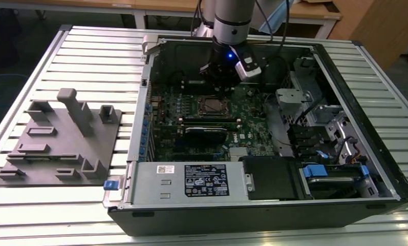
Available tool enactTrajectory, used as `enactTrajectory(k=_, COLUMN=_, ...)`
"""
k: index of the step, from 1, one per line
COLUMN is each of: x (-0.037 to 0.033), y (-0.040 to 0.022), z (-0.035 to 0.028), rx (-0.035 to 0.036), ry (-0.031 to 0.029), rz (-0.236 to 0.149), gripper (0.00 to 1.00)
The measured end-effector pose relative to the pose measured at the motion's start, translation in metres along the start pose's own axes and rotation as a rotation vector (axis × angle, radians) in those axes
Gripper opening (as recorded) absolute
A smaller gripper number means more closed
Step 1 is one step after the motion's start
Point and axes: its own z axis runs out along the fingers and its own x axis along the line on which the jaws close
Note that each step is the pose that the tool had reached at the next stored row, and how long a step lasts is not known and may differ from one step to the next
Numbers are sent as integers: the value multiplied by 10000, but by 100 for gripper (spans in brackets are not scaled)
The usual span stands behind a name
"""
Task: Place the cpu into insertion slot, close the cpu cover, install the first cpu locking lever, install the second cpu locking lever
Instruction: 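Install the first cpu locking lever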
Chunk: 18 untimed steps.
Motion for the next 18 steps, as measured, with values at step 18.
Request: enactTrajectory(k=18, x=187, y=-30, z=4, rx=-62, ry=0, rz=1, gripper=11)
